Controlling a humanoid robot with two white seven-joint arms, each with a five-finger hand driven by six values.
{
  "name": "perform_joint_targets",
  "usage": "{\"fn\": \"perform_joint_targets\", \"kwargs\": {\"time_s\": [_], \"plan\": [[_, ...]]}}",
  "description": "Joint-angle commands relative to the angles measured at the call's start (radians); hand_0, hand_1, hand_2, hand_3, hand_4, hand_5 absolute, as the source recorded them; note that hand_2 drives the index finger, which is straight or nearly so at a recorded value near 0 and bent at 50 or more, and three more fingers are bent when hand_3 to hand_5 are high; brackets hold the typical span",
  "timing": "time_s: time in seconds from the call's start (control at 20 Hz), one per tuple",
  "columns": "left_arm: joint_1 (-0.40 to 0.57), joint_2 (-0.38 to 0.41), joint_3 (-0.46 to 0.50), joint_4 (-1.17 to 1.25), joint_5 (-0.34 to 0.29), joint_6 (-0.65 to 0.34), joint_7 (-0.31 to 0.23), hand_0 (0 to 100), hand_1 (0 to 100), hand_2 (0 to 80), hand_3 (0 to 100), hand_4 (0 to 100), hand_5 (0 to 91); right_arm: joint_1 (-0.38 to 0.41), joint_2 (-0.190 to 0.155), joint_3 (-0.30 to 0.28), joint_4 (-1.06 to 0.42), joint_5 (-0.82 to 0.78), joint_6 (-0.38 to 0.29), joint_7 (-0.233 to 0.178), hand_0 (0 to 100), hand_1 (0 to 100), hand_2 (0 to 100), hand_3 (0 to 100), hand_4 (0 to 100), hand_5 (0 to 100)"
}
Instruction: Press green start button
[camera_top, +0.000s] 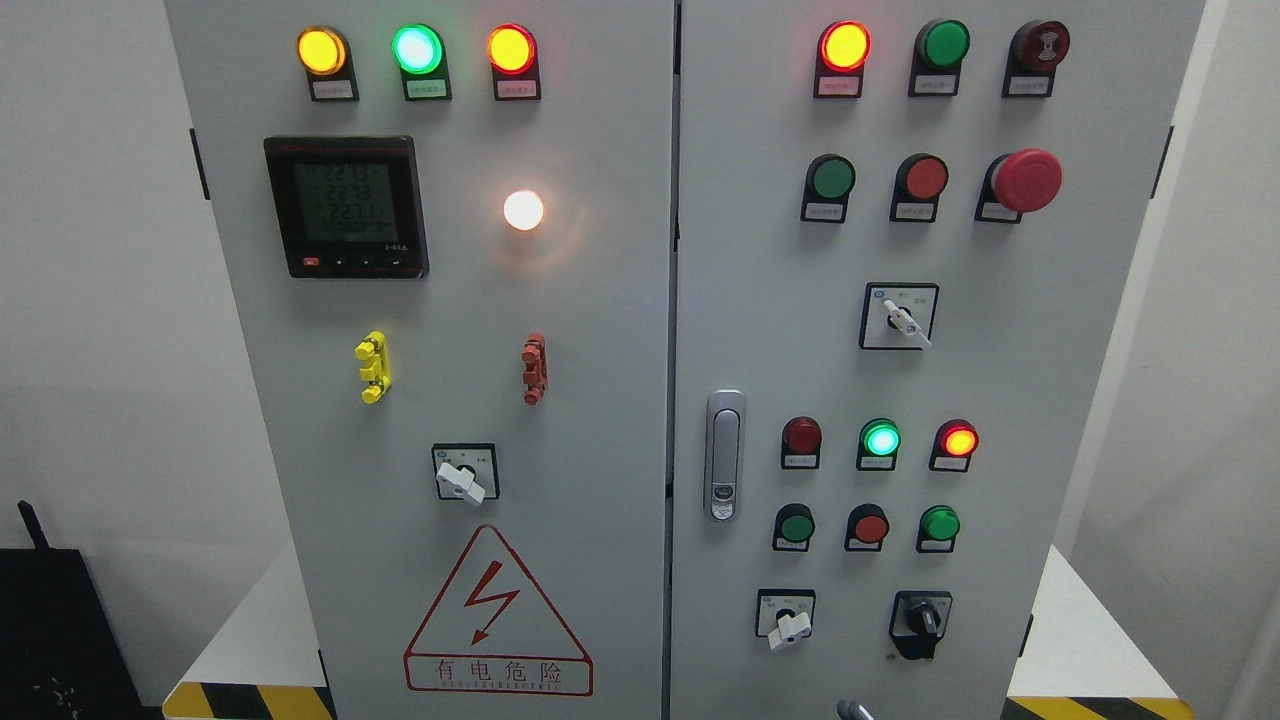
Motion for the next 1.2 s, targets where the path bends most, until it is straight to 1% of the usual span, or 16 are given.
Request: {"fn": "perform_joint_targets", "kwargs": {"time_s": [0.0,0.15,0.25,0.35,0.45,0.7,0.8,0.85,0.9,0.95,1.05,1.15], "plan": [[0.000,0.000,0.000,0.000,0.000,0.000,0.000,12,56,0.0,0,0,0.0,-0.043,0.001,-0.045,0.048,0.139,-0.051,-0.003,14,26,0,15,9,0],[0.000,0.000,0.000,0.000,0.000,0.000,0.000,12,56,0.0,0,0,0.0,-0.064,0.002,-0.048,0.070,0.226,-0.090,-0.006,16,27,0,20,14,0],[0.000,0.000,0.000,0.000,0.000,0.000,0.000,12,56,0.0,0,0,0.0,-0.070,0.001,-0.068,0.079,0.269,-0.107,-0.008,18,27,0,24,18,0],[0.000,0.000,0.000,0.000,0.000,0.000,0.000,12,56,0.0,0,0,0.0,-0.082,0.002,-0.074,0.085,0.304,-0.116,-0.016,18,27,0,26,19,0],[0.000,0.000,0.000,0.000,0.000,0.000,0.000,12,56,0.0,0,0,0.0,-0.098,0.002,-0.075,0.088,0.344,-0.116,-0.043,19,27,0,28,21,0],[0.000,0.000,0.000,0.000,0.000,0.000,0.000,12,56,0.0,0,0,0.0,-0.141,0.004,-0.111,0.100,0.456,-0.124,-0.054,21,28,0,36,28,1],[0.000,0.000,0.000,0.000,0.000,0.000,0.000,12,56,0.0,0,0,0.0,-0.150,0.004,-0.121,0.103,0.511,-0.128,-0.056,24,30,0,45,38,12],[0.000,0.000,0.000,0.000,0.000,0.000,0.000,12,56,0.0,0,0,0.0,-0.155,0.004,-0.124,0.105,0.539,-0.131,-0.062,26,30,0,46,39,14],[0.000,0.000,0.000,0.000,0.000,0.000,0.000,12,56,0.0,0,0,0.0,-0.155,0.004,-0.124,0.105,0.562,-0.133,-0.065,30,30,0,49,43,19],[0.000,0.000,0.000,0.000,0.000,0.000,0.000,12,56,0.0,0,0,0.0,-0.159,0.004,-0.124,0.105,0.587,-0.133,-0.066,34,30,0,50,46,23],[0.000,0.000,0.000,0.000,0.000,0.000,0.000,12,56,0.0,0,0,0.0,-0.178,0.004,-0.128,0.120,0.655,-0.144,-0.069,41,31,0,51,48,26],[0.000,0.000,0.000,0.000,0.000,0.000,0.000,12,56,0.0,0,0,0.0,-0.199,0.005,-0.147,0.140,0.743,-0.163,-0.097,44,31,0,51,49,29]]}}
